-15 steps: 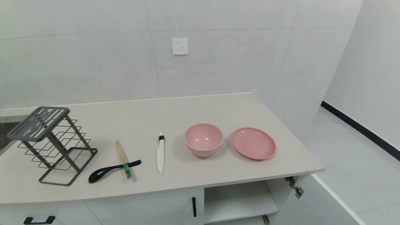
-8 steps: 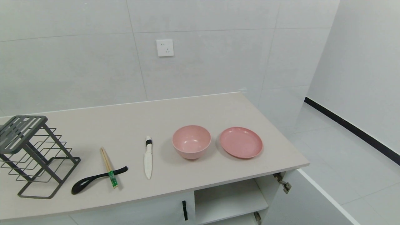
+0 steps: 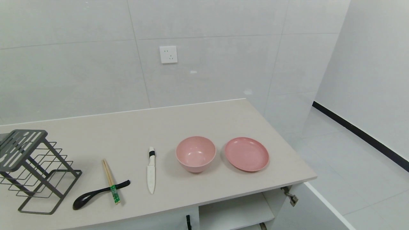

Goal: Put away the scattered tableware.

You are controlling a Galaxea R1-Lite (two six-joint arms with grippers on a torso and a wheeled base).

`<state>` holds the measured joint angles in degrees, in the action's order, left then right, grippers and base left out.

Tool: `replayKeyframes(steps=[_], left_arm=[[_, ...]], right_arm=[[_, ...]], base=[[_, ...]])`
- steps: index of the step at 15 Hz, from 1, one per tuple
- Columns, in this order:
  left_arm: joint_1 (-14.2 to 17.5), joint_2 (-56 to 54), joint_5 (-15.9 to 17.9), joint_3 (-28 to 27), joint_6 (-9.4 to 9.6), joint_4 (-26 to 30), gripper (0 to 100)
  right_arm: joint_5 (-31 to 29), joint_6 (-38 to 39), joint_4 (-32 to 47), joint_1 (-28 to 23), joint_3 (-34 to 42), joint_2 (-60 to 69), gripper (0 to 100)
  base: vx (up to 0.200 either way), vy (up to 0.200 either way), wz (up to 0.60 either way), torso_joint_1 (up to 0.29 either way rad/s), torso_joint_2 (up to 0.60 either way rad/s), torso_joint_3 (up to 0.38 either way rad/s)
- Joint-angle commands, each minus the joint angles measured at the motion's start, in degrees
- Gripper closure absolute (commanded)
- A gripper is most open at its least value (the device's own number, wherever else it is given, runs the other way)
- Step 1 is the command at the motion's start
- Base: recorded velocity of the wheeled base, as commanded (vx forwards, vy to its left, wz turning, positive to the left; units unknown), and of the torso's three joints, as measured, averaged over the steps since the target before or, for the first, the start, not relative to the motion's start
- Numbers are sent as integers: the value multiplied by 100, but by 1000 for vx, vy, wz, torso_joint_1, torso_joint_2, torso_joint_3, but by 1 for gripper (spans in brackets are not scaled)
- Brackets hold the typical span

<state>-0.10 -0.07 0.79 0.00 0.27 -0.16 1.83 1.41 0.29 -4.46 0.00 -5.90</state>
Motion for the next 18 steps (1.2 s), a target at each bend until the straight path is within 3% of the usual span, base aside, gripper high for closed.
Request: replayKeyframes(steps=[1, 6, 13, 15, 18], left_arm=[[1, 7, 0, 0, 0, -2, 0], [1, 7, 35, 0, 70, -2, 0], [1, 7, 35, 0, 17, 7, 0], [1, 7, 0, 0, -80, -2, 0], [1, 7, 9, 0, -44, -2, 0]], right_arm=[[2, -1, -3, -2, -9, -8, 0], [2, -1, 6, -2, -9, -8, 0], [2, -54, -3, -2, -9, -8, 0], [-7, 8, 6, -2, -9, -8, 0], [-16, -27, 6, -2, -9, -8, 0]], base=[[0, 0, 0, 207, -408, -188], [0, 0, 0, 103, -188, -94], [0, 0, 0, 0, 0, 0], [0, 0, 0, 0, 0, 0], [0, 0, 0, 0, 0, 0]])
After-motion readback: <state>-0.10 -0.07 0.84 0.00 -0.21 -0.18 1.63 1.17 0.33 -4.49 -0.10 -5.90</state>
